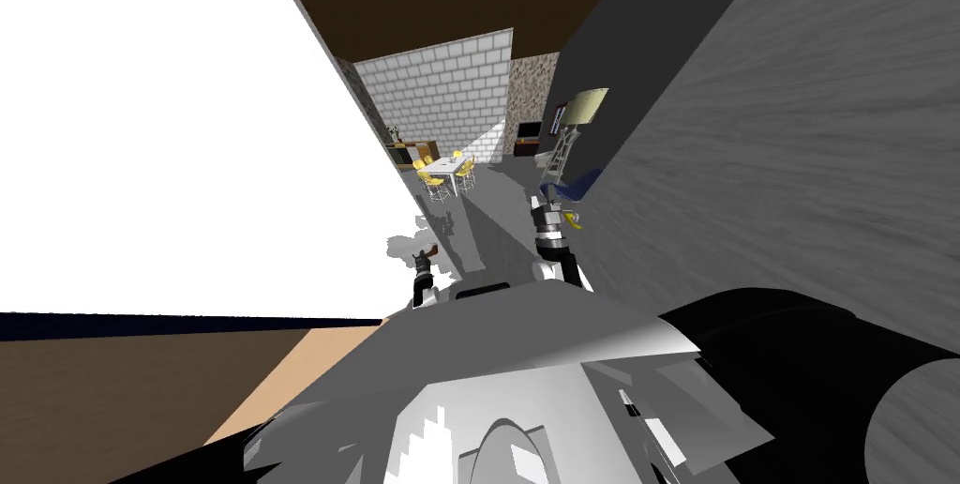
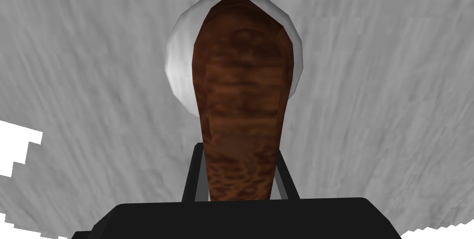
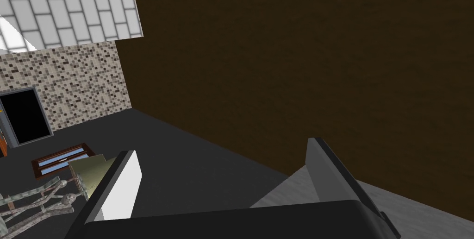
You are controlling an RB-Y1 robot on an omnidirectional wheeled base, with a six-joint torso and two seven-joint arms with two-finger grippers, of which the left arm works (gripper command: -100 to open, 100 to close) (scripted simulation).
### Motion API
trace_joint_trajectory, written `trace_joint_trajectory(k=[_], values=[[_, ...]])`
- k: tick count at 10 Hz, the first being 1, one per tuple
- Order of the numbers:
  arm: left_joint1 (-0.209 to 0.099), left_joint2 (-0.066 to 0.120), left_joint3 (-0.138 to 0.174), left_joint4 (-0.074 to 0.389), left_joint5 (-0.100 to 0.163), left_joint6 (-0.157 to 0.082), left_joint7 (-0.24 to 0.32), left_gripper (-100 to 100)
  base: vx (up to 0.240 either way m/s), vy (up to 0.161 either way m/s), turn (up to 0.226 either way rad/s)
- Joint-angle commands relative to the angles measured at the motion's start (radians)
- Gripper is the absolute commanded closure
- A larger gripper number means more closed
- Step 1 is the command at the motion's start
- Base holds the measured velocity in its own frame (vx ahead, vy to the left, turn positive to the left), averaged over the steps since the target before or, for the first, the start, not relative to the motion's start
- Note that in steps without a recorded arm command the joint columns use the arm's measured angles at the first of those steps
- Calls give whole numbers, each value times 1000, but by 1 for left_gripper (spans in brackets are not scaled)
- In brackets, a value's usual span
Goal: Push the door open
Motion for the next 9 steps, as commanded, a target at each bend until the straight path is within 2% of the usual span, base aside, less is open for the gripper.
trace_joint_trajectory(k=[1, 9], values=[[-3, 5, 13, -4, 7, -5, -4, 100, 137, -42, 31], [-2, 3, 87, -2, 49, -8, -30, 100, 184, -38, 50]])
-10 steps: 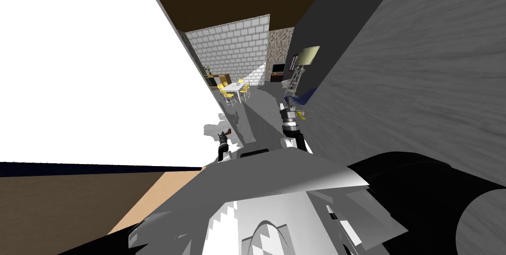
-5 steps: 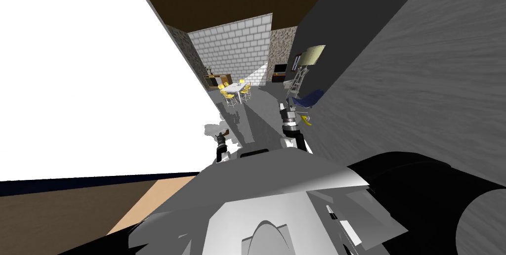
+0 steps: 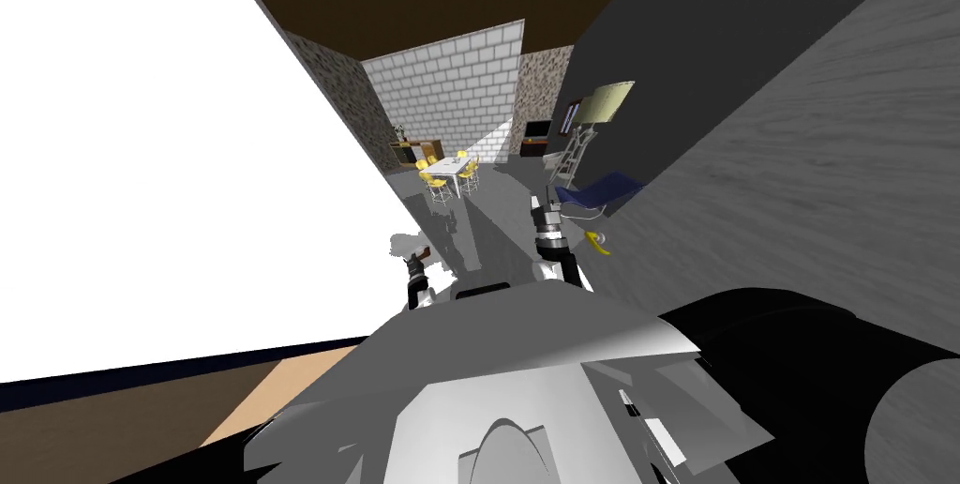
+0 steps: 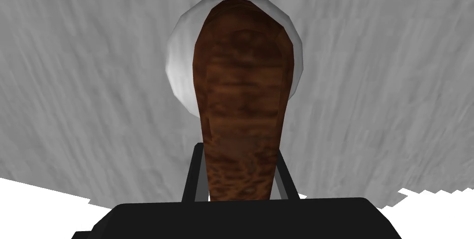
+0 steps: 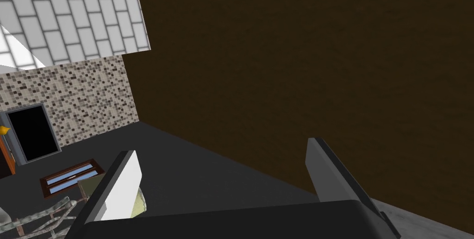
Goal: Push the door open
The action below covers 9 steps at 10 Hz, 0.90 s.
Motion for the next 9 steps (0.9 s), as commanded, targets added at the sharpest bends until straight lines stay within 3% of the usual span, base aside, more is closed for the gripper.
trace_joint_trajectory(k=[1, 3, 9], values=[[-3, -4, 9, -5, 6, 0, -3, 100, 152, -34, 33], [2, 7, 25, -5, 15, 1, -8, 100, 99, -19, 34], [8, 12, 87, -5, 52, -3, -30, 100, 210, -9, 45]])
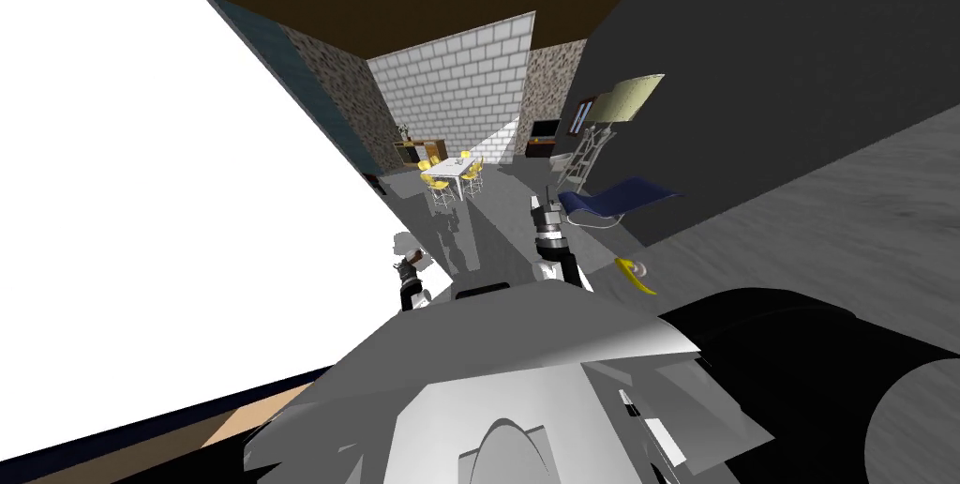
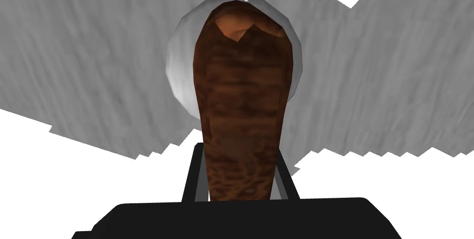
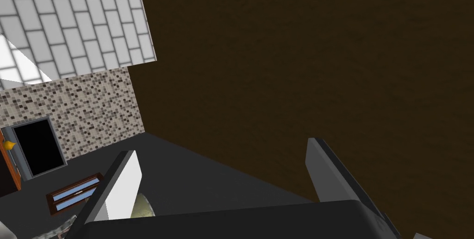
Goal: Push the door open
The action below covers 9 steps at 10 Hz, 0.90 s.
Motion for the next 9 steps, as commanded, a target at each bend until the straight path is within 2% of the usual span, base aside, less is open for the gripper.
trace_joint_trajectory(k=[1, 4, 5, 9], values=[[-4, 1, 18, 0, 10, -4, -8, 100, 186, -29, 51], [-2, -2, 43, 0, 26, -5, -17, 100, 168, -13, 41], [5, -1, 41, 1, 23, -2, -17, 100, 74, 4, 30], [9, 6, 89, -1, 53, -6, -35, 100, 193, 11, 44]])
